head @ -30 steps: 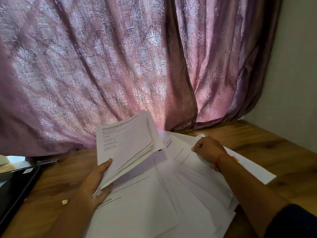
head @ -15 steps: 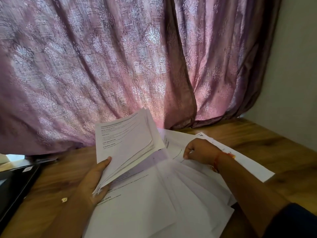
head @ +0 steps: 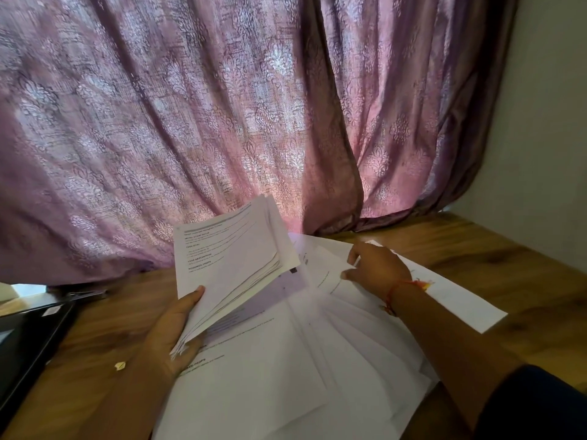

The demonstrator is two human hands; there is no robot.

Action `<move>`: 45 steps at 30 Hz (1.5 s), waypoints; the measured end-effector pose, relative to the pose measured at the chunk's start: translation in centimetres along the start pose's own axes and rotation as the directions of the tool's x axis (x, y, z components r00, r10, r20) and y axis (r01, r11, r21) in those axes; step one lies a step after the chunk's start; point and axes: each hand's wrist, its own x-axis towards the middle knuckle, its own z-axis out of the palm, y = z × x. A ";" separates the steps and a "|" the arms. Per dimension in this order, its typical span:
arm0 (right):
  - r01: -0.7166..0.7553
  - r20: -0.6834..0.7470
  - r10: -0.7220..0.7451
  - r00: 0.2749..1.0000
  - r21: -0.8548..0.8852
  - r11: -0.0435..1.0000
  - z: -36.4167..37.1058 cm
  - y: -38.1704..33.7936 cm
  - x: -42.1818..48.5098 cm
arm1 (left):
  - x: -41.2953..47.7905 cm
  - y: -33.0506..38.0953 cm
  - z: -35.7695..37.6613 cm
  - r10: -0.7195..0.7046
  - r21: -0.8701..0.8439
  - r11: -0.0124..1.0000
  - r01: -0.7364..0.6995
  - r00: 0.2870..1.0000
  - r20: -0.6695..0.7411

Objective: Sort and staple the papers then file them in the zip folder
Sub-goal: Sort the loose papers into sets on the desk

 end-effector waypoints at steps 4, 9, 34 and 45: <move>0.046 0.009 -0.045 0.999 -0.129 0.991 0.9 -0.4 -0.1 | -0.1 0.0 0.1 -0.001 0.018 1.000 0.001 1.000 0.001; 0.175 -0.062 -0.209 0.976 -0.346 0.922 1.6 -1.9 -0.7 | 0.2 0.0 -0.1 -0.001 0.017 1.000 0.001 1.000 0.017; -0.118 0.154 0.050 0.987 0.472 0.873 2.2 -2.0 -0.2 | 1.4 -0.1 -0.9 -0.001 -0.023 1.000 0.002 0.998 0.056; -0.084 0.145 0.030 0.989 0.384 0.920 2.3 -1.7 0.4 | 1.9 -0.2 -1.6 -0.003 -0.010 1.000 0.003 1.000 0.022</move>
